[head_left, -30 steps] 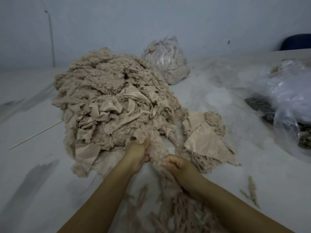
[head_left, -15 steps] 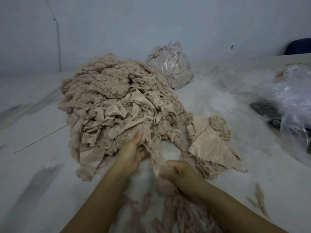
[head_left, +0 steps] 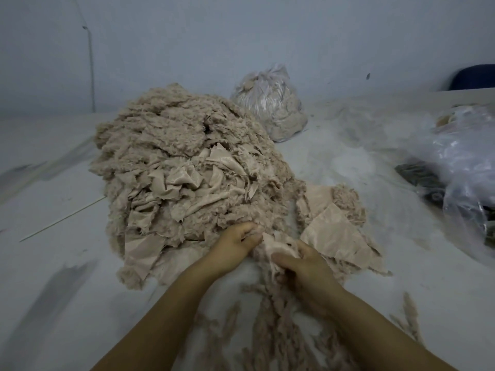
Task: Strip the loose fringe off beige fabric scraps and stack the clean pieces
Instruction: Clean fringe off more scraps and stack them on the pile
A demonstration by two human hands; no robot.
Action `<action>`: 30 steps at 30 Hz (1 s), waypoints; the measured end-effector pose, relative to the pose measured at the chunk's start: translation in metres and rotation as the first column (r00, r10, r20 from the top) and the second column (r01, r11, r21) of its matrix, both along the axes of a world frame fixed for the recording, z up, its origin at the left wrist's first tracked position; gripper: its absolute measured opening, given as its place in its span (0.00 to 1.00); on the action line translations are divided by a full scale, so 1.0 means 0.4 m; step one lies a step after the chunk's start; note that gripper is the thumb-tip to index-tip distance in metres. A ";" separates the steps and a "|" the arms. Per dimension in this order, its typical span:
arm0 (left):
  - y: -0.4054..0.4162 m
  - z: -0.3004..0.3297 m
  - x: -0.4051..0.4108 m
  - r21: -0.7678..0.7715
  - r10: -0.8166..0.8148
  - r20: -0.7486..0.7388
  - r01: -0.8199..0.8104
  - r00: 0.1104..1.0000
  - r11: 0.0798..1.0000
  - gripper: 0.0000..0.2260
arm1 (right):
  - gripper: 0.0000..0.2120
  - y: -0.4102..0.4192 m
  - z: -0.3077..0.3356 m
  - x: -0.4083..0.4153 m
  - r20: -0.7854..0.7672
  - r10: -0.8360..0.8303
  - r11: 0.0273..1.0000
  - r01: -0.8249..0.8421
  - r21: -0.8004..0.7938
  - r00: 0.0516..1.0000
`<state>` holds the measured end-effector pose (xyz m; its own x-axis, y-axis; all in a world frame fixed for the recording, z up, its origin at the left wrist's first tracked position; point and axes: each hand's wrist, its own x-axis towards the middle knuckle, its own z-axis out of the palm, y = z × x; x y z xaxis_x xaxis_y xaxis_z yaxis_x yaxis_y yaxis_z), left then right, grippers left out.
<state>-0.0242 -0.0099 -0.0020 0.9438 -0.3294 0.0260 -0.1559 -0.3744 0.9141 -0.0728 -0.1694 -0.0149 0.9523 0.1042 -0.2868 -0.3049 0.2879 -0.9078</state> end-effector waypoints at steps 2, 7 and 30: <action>-0.003 0.008 -0.010 -0.187 -0.021 -0.100 0.002 0.995 0.982 0.10 | 0.02 0.001 0.004 0.012 -0.009 -0.104 0.993 0.104 0.058 0.995; -0.003 0.014 -0.018 -0.207 -0.080 -0.131 0.052 0.988 0.977 0.15 | 0.08 0.005 0.030 0.028 0.045 -0.180 0.982 0.177 0.066 0.983; 0.004 -0.046 0.032 0.101 0.367 0.108 -0.377 0.924 0.920 0.07 | 0.08 -0.044 0.050 -0.003 0.378 -0.463 0.865 0.502 -0.006 0.802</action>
